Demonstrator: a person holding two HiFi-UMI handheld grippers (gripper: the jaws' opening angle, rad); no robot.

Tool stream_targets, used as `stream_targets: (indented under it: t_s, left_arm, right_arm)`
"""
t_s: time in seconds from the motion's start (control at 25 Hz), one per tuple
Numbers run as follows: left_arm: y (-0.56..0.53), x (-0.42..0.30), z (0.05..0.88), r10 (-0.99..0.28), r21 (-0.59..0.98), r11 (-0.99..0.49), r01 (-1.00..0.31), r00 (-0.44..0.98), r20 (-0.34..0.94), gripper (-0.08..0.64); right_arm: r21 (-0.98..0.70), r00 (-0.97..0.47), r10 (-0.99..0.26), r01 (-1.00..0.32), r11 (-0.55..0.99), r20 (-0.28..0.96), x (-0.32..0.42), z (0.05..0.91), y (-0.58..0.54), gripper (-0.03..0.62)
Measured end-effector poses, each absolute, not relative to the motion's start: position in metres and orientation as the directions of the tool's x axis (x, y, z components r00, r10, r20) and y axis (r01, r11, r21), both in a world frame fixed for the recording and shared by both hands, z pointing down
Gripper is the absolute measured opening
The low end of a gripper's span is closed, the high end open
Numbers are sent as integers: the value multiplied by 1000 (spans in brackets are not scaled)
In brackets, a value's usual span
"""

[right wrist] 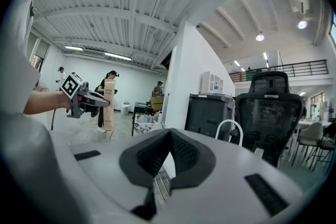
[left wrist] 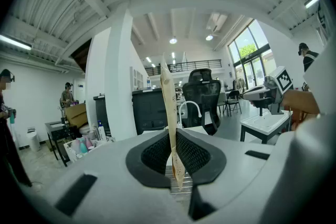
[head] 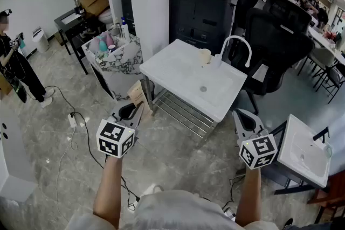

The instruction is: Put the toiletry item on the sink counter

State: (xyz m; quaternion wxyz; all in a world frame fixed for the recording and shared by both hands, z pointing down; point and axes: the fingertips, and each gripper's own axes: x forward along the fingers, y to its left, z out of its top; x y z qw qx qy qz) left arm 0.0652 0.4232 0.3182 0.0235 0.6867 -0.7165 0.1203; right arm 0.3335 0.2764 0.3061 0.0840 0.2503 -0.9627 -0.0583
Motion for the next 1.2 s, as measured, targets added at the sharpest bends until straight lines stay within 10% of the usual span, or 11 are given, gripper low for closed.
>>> stream_targets:
  t_s: [1.2]
  left_arm:
    - [436, -40, 346, -967, -149, -72, -986, 32, 255, 31]
  right_arm:
    - [100, -842, -506, -496, 862, 188, 232, 327, 311, -5]
